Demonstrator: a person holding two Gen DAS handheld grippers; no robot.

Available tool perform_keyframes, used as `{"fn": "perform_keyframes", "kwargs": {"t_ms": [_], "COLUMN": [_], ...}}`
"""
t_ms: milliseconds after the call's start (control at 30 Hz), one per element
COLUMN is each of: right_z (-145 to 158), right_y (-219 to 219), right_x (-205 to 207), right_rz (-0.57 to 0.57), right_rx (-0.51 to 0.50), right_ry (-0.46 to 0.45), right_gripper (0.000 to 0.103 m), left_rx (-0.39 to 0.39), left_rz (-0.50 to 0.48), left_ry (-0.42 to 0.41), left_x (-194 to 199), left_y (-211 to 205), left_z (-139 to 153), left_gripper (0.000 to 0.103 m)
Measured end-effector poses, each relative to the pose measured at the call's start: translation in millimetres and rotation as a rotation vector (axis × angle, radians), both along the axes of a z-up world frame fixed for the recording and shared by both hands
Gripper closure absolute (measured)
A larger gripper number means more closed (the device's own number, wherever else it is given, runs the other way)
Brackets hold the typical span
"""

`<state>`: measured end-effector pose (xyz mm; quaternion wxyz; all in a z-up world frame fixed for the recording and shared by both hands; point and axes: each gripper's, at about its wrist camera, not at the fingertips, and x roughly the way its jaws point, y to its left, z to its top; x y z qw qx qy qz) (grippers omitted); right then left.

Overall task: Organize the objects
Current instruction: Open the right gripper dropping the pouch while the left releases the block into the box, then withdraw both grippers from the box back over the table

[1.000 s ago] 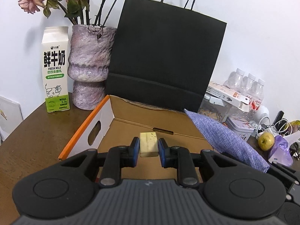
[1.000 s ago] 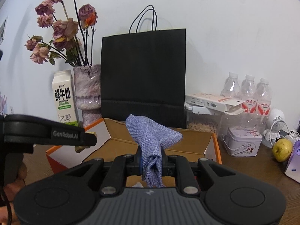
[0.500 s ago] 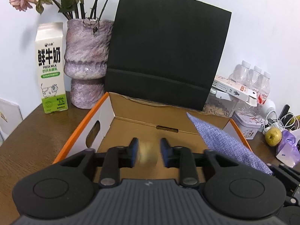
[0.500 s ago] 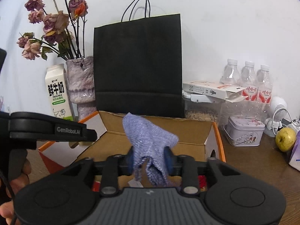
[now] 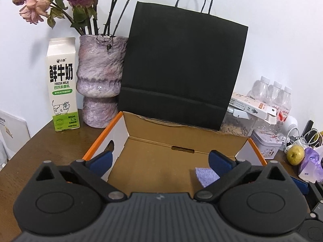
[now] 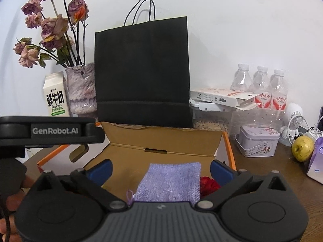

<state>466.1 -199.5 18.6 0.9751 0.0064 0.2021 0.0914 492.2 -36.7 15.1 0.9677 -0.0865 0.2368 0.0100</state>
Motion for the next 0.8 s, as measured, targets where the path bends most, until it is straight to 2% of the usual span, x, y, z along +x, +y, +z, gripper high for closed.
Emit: {"fn": "perform_keyframes", "kwargs": {"t_ms": [167, 800], "right_z": [4, 15], "right_y": [-1, -11], "right_x": [-5, -48], "right_rz": [0.001, 0.009], "right_rx": [0.008, -0.019], "right_ry": [-0.006, -0.059], "right_gripper": [0.0, 0.0], "left_rx": [-0.02, -0.007], "left_rz": [-0.002, -0.02], "left_ry": [0.001, -0.022], "left_x": [-5, -41], "left_y": [2, 5], "left_z": [2, 6], "left_gripper": [0.0, 0.0]}}
